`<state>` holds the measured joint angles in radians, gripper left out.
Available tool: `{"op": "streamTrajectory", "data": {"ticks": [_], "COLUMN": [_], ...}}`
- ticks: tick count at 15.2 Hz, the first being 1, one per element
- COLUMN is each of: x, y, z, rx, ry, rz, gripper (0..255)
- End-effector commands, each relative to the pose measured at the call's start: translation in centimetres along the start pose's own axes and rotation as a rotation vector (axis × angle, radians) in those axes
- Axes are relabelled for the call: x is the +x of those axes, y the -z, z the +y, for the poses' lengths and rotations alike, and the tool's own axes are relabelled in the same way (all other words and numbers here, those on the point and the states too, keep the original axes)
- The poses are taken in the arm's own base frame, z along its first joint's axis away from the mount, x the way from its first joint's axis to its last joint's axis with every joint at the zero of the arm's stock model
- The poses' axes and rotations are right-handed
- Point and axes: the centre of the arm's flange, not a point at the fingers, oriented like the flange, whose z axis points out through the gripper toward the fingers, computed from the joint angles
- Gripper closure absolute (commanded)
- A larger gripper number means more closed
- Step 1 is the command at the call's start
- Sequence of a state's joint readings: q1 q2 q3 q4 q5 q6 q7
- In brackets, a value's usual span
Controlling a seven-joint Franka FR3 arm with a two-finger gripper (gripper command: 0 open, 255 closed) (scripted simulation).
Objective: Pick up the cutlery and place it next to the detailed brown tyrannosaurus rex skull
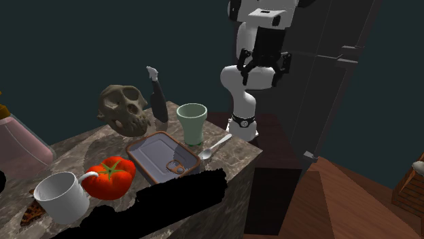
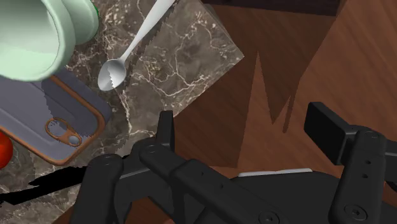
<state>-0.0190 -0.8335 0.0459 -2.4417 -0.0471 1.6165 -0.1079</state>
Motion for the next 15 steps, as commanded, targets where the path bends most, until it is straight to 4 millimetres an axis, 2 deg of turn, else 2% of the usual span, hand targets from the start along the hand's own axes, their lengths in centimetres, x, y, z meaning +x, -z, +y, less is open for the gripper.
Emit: {"op": "streamTrajectory", "data": {"ticks": [1,15], "x": [0.0,-1.0], "y": [0.0,-16.7], "z": [0.0,6.3], "rx": [0.0,-0.097], "ry": [0.0,-0.594], "rz": [0.0,0.043], "gripper": [0,0]}}
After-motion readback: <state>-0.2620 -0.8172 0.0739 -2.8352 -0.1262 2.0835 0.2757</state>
